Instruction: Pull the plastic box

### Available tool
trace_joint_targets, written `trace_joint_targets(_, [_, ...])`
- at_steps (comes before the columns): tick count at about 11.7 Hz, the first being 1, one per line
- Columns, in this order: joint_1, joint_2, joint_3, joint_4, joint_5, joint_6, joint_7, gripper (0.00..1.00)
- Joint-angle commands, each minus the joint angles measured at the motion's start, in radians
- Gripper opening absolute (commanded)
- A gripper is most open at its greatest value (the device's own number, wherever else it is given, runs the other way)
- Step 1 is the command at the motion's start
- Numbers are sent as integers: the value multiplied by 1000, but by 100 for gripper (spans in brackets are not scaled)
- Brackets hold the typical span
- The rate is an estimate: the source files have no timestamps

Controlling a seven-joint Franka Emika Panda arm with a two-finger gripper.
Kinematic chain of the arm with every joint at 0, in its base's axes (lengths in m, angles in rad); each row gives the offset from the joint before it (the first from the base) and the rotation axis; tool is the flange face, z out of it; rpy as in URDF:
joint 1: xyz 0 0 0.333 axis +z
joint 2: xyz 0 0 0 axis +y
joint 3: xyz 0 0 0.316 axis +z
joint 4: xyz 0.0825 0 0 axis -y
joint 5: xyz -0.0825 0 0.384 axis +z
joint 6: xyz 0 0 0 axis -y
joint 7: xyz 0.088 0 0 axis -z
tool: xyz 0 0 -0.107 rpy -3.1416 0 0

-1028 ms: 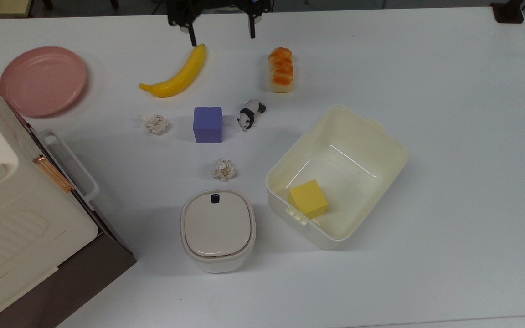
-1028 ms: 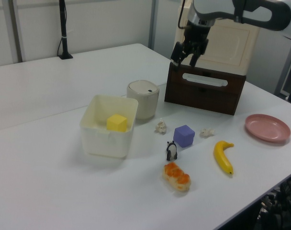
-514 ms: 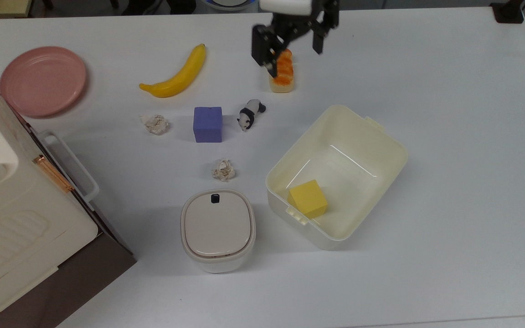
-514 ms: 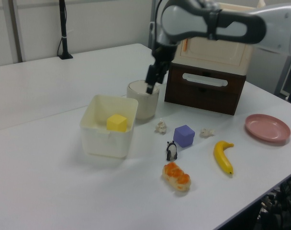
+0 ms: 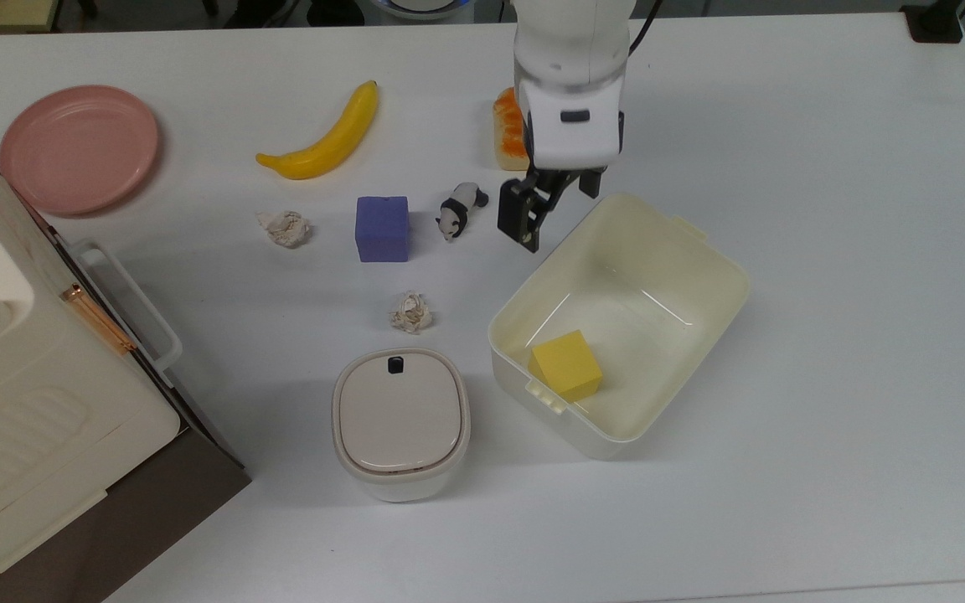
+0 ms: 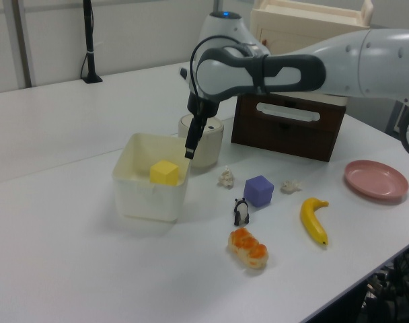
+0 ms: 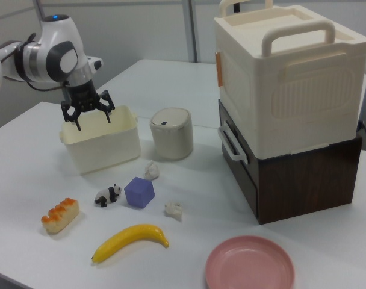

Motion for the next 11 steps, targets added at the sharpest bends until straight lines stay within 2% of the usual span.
trace_joint_targets(1, [7,42,-10,-7,-40,42,-61,100])
trace_joint_targets(11, [18,106,-2,10,-50,163,-50,100])
